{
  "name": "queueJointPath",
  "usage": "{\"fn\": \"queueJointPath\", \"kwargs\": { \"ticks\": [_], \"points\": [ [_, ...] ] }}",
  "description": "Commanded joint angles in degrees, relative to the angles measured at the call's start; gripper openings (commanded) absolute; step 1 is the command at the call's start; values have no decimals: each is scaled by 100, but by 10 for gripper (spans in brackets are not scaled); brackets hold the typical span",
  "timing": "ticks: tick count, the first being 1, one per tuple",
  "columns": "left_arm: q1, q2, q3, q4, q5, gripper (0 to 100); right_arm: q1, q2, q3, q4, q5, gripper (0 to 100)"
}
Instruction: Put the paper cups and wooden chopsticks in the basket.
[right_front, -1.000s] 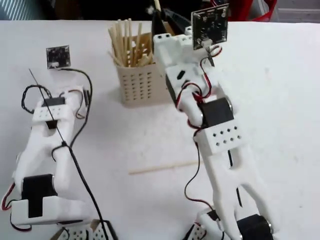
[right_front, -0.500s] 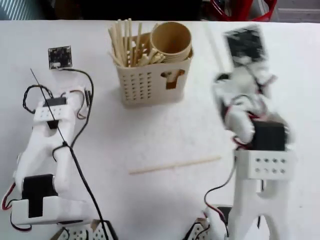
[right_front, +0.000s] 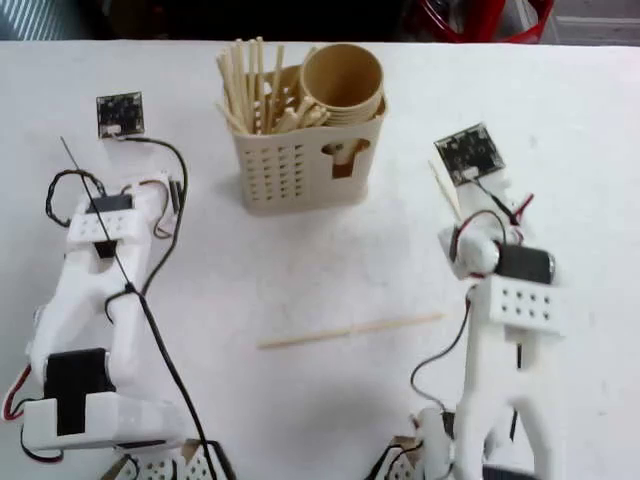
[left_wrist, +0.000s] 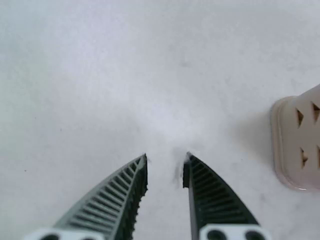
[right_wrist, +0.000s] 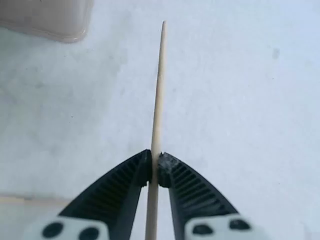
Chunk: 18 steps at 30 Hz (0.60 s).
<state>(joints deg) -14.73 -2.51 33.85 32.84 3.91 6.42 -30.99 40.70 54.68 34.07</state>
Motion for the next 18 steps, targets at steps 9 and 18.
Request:
{"fn": "queueJointPath", "kwargs": {
  "ticks": [9,18],
  "points": [
    [84,-215,-26,-132,-26,129,-330,2730,-492,-514,308,18],
    [84,-215,-26,-132,-26,129,-338,3125,-510,-479,563,19]
  ]
}}
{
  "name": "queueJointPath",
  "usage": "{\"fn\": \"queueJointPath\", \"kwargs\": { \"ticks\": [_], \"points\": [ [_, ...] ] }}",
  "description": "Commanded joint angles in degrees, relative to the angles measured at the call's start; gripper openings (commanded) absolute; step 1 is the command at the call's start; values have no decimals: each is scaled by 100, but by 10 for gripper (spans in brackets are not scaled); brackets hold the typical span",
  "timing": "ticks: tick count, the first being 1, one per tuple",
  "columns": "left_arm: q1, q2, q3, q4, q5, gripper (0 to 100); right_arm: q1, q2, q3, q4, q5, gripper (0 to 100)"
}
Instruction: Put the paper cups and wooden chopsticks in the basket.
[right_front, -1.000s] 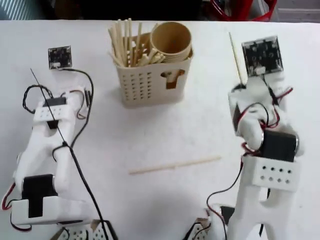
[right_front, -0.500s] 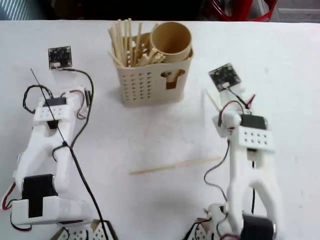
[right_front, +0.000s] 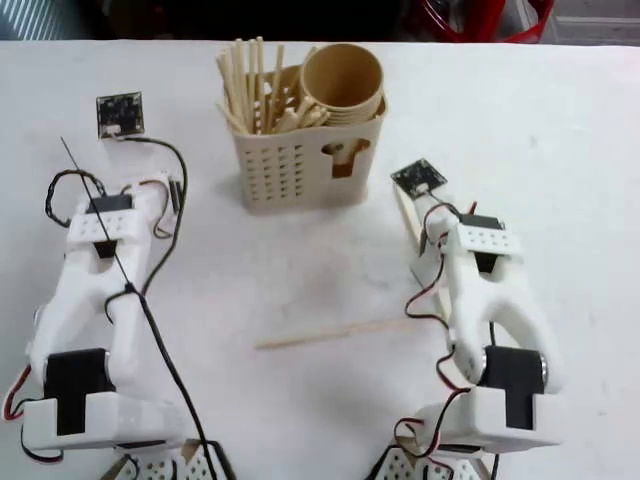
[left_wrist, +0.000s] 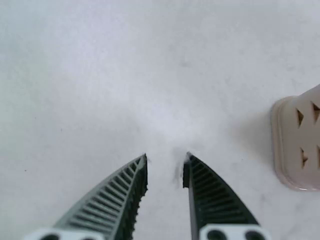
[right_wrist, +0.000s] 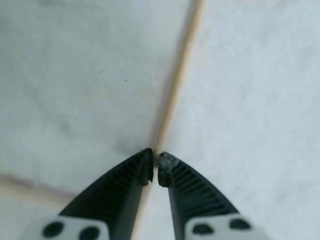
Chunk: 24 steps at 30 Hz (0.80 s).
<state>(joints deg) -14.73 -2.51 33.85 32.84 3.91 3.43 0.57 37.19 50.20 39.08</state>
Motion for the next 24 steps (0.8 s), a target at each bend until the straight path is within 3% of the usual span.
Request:
{"fn": "queueJointPath", "kwargs": {
  "ticks": [1,9,15,18,24],
  "points": [
    [84,-215,-26,-132,-26,129,-57,-31,-167,-13,62,19],
    [163,-215,-18,-132,-35,129,-66,-22,-1055,945,18,30],
    [224,-215,-18,-132,-35,129,-92,22,-1785,1464,9,180],
    [224,-215,-18,-132,-35,129,-233,31,-1925,1657,9,209],
    [215,-215,-18,-114,-35,129,-673,31,-1934,1393,9,208]
  ]
}}
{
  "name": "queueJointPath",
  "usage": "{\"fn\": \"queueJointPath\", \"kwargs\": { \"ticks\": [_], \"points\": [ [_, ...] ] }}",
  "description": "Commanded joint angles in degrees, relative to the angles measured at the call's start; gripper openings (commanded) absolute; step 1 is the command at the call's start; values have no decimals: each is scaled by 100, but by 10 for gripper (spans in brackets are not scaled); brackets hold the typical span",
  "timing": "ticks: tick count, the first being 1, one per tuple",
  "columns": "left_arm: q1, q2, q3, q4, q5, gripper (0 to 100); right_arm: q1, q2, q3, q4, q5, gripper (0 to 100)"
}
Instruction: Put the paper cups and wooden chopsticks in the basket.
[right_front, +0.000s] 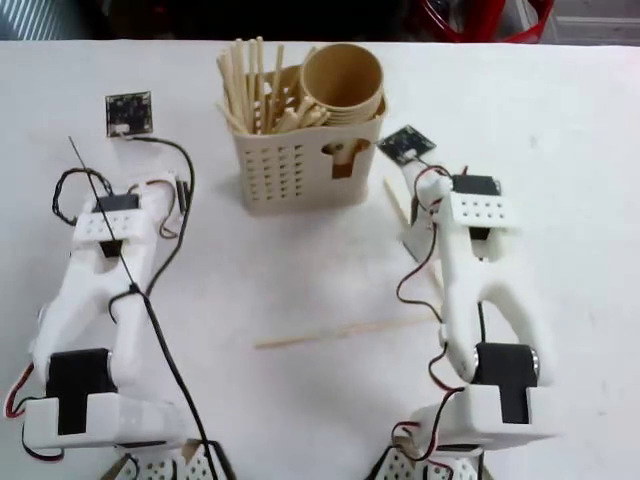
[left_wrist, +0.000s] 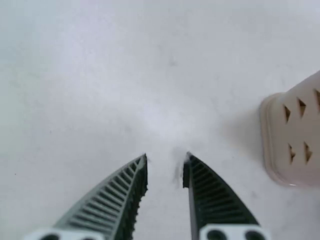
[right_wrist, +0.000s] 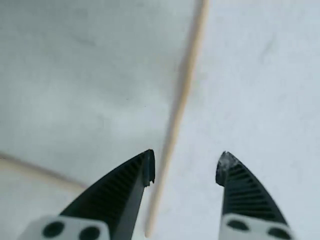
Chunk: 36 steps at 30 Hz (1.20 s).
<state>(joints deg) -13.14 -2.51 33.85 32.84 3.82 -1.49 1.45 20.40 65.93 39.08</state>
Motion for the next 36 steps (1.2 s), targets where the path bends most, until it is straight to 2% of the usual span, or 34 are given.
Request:
{"fn": "queueJointPath", "kwargs": {
  "ticks": [1,9,17,23,25,30,36],
  "points": [
    [57,-215,-18,-114,-26,129,-189,-57,-237,-312,9,208],
    [57,-215,-9,-123,-26,129,4,259,-475,-418,-264,211],
    [48,-215,-9,-123,-26,128,31,2123,-2242,268,-264,209],
    [48,-215,-9,-123,-26,128,48,3064,-3165,303,-299,207],
    [48,-215,-9,-123,-26,128,57,3266,-3262,303,-281,183],
    [57,-215,-9,-123,-26,128,154,3521,-3262,321,-308,15],
    [57,-215,-9,-123,-26,128,470,3266,-3253,840,-308,18]
  ]
}}
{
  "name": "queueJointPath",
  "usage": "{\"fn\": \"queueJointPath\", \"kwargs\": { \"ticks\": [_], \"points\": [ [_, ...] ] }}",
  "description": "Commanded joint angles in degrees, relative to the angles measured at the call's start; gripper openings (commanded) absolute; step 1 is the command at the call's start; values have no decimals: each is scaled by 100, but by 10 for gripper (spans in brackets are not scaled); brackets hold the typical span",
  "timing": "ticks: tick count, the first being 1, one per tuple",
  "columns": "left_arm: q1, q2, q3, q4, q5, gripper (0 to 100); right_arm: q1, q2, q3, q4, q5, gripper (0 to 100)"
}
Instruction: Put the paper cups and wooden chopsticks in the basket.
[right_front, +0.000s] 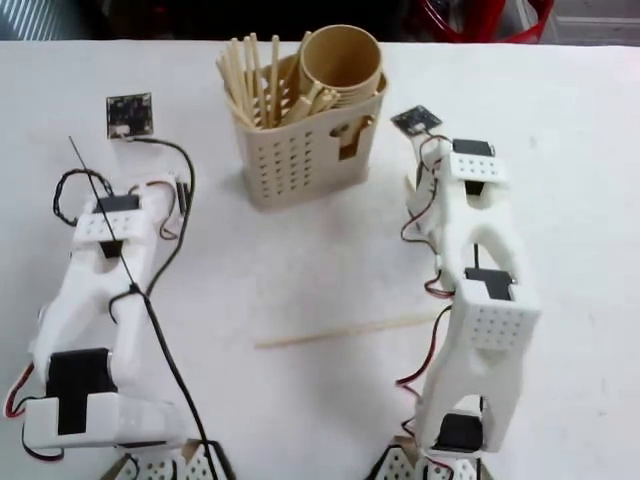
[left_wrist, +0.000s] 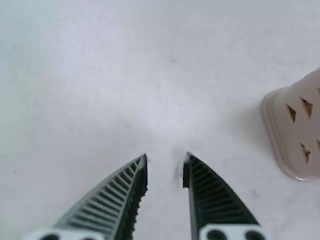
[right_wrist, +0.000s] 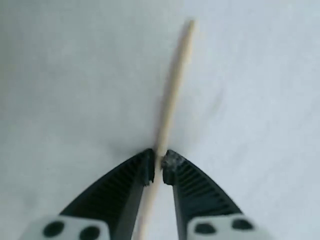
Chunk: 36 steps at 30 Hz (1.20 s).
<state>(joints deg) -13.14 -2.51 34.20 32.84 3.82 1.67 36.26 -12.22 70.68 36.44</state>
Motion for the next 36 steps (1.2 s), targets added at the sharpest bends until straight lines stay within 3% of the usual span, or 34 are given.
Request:
{"fn": "queueJointPath", "kwargs": {
  "ticks": [1,6,11,15,21,29,33,36],
  "points": [
    [57,-215,-44,-123,-26,128,242,-303,9,444,-53,18],
    [57,-215,-44,-123,-26,128,769,-980,149,532,-598,18],
    [66,-215,-44,-123,-26,128,875,-2668,738,523,-1152,18],
    [66,-215,-44,-123,-26,128,444,-4681,1196,409,-1908,17],
    [66,-215,-44,-123,-26,129,-1033,-6932,1310,-330,-2760,16],
    [66,-215,-53,-132,-26,130,-2510,-7020,1371,-2712,-2936,16],
    [75,-215,-53,-132,-26,130,-2747,-6448,1389,-4435,-3473,16],
    [75,-215,-53,-132,-26,130,-2774,-5877,1354,-5059,-3578,16]
  ]
}}
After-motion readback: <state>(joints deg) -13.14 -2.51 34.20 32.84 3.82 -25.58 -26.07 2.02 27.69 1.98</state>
